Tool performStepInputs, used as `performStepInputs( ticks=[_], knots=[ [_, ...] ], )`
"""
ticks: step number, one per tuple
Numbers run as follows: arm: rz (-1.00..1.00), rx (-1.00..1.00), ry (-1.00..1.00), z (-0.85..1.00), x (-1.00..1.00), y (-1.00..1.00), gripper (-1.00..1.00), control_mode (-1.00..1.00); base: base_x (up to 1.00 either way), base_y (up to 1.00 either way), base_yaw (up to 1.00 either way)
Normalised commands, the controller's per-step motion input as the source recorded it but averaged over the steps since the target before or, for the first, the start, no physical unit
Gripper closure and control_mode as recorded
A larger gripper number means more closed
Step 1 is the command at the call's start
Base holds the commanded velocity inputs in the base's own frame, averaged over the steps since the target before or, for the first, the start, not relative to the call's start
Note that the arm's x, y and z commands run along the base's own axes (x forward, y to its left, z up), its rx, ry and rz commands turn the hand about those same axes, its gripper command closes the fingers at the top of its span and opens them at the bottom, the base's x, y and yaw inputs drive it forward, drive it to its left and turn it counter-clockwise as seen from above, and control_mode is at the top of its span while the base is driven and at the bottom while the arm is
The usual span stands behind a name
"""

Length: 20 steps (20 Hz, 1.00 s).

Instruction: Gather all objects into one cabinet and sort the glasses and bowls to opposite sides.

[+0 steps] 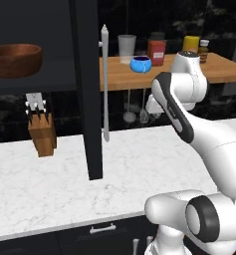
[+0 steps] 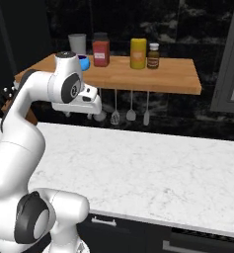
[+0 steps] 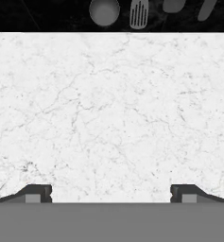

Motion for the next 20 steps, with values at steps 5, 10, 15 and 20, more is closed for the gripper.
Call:
performStepInputs(
  ticks=[5,10,15,20],
  knots=[
    [0.00,0.00,0.00,0.00,0.00,0.00,-1.00,1.00,0.49,0.00,0.00],
    [0.00,0.00,0.00,0.00,0.00,0.00,-1.00,1.00,0.12,0.13,0.00],
    [0.00,0.00,0.00,0.00,0.00,0.00,-1.00,1.00,0.00,0.06,0.00],
    [0.00,-0.04,-0.07,0.01,0.00,0.14,-1.00,-1.00,0.00,0.00,0.00]
  ],
)
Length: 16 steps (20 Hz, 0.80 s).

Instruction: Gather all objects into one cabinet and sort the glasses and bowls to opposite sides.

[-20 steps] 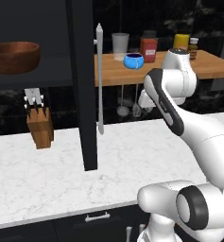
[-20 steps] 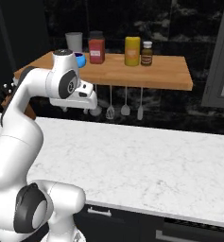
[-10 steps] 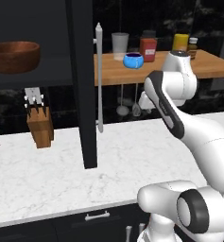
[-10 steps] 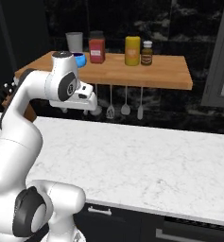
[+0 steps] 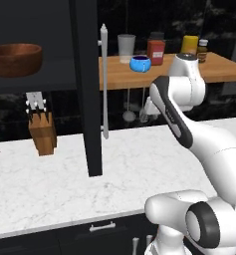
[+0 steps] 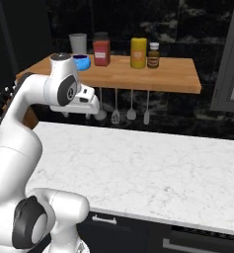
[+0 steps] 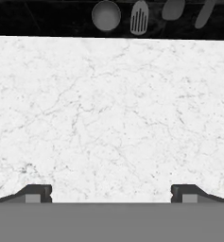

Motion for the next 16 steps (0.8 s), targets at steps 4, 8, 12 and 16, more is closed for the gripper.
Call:
performStepInputs(
  ticks=[4,8,12,16],
  knots=[
    [0.00,-0.04,-0.14,0.11,0.00,0.10,-1.00,-1.00,0.00,0.00,0.00],
    [0.00,-0.02,-0.16,0.16,0.00,0.03,-1.00,-1.00,0.00,0.00,0.00],
    [0.00,0.00,-0.19,0.24,0.00,0.00,-1.00,-1.00,0.00,0.00,0.00],
    [0.00,0.04,-0.20,0.43,0.00,0.00,-1.00,-1.00,0.00,0.00,0.00]
  ],
)
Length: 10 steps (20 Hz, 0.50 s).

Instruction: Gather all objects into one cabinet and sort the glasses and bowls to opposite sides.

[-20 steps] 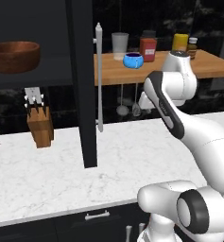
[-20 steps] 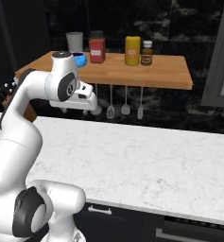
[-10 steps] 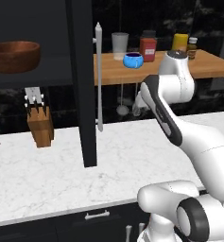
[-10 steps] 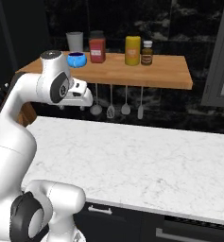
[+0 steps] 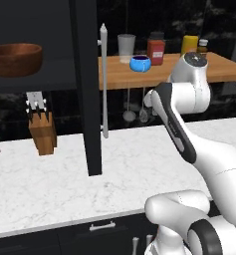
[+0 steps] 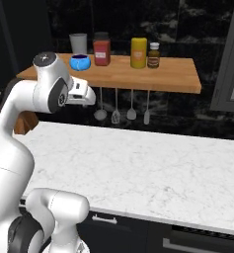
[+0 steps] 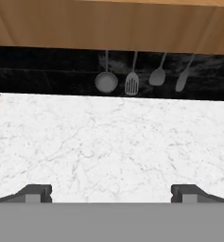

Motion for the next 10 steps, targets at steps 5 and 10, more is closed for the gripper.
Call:
performStepInputs(
  ticks=[5,10],
  knots=[
    [0.00,0.02,-0.16,0.47,0.00,0.00,-1.00,-1.00,0.00,0.00,0.00],
    [0.00,0.00,-0.08,0.29,0.00,0.01,-1.00,-1.00,0.00,0.00,0.00]
  ],
)
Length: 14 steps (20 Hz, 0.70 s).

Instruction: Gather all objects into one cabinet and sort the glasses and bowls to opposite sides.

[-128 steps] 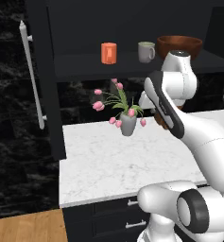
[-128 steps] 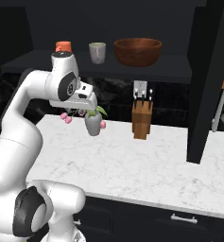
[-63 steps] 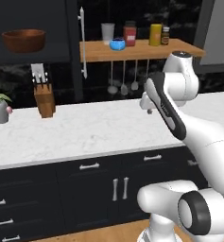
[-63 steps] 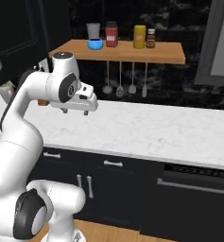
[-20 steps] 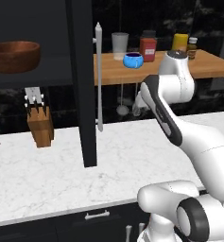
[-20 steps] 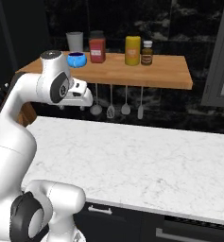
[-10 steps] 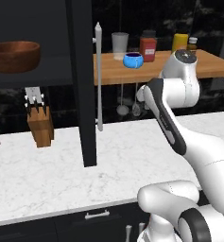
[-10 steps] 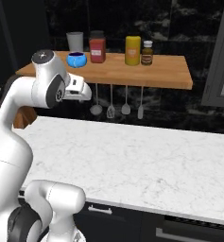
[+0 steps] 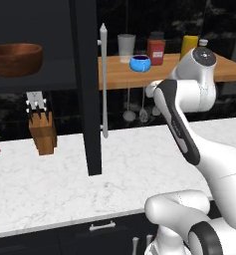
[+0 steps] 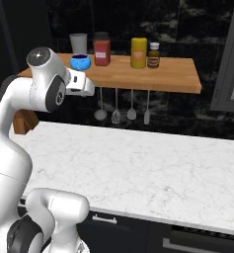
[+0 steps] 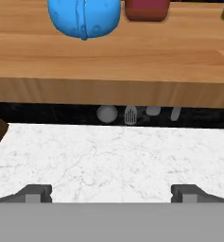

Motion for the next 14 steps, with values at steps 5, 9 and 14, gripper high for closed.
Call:
performStepInputs(
  ticks=[5,9,14],
  knots=[
    [0.00,0.00,-0.07,0.22,0.00,0.00,-1.00,-1.00,0.00,0.00,0.00],
    [0.00,0.00,-0.06,0.23,0.00,0.00,-1.00,-1.00,0.00,0.00,0.00],
    [0.00,0.00,-0.04,0.17,0.03,0.00,-1.00,-1.00,0.00,0.00,0.00]
  ],
)
